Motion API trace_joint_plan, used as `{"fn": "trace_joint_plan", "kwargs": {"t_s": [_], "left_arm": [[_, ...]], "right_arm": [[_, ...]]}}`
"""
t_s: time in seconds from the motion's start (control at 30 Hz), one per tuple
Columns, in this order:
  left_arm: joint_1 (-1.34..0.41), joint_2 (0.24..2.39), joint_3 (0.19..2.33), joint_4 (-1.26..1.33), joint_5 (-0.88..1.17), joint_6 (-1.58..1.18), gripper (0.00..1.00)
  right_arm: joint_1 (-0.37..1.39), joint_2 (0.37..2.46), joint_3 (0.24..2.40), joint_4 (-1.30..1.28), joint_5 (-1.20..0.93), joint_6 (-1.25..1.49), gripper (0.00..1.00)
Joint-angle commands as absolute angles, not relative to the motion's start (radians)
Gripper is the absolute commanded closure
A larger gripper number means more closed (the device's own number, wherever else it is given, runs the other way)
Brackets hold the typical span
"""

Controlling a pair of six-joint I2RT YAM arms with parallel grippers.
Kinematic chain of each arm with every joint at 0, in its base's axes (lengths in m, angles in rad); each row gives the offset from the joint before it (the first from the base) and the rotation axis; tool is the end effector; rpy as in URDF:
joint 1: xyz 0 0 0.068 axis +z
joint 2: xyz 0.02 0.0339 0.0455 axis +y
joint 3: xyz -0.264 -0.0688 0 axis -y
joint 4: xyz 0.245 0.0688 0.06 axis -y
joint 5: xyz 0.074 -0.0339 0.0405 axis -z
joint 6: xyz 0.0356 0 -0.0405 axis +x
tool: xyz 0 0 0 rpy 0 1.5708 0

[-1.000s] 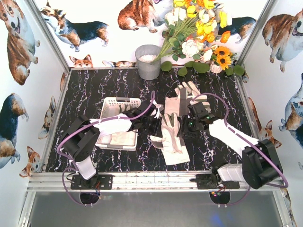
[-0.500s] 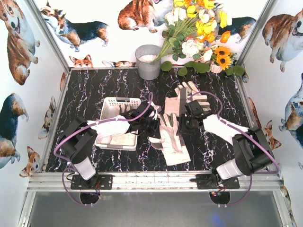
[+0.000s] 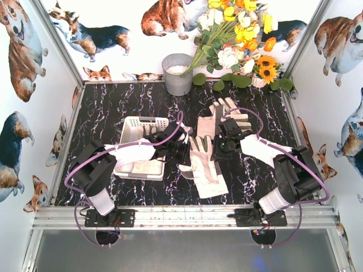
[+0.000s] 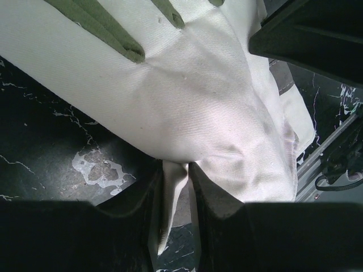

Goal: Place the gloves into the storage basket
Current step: Pair the glove with the glove.

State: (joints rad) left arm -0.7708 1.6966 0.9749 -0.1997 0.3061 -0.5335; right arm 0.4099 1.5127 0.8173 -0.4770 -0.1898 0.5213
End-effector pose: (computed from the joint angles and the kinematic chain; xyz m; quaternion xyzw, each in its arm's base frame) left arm 0.2378 -0.2459 0.1726 0.1592 0.9243 -0.3062 0.1629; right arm 0.2482 0.1152 0.1657 0.0356 0.9753 0.1714 0.1343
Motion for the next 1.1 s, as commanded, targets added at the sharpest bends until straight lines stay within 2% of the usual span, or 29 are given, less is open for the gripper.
{"fn": "trace_joint_plan", "kwargs": {"t_s": [0.0,0.3,0.43,0.63,1.07], "left_arm": [[-0.769,1.674,0.971,-0.19,0.299,-0.525,0.83],[-0.769,1.669,0.984,-0.192,0.3,-0.525,0.89],[-0.769,1.662,0.989,-0.199,0.301,-0.525,0.93],[-0.769,1.657,1.014,-0.24,0.309,-0.516,1.0],[-0.781,1.624,1.066,-0.258,0.41,-0.579,1.0]], "right_arm": [[0.408,1.517,0.827,-0.394,-0.21,0.523,0.72],[0.408,1.532,0.824,-0.383,-0.219,0.517,0.83],[0.407,1.531,0.83,-0.393,-0.213,0.506,1.0],[0.407,1.484,0.865,-0.449,-0.183,0.463,1.0],[0.405,1.363,0.963,-0.659,-0.13,0.373,1.0]]}}
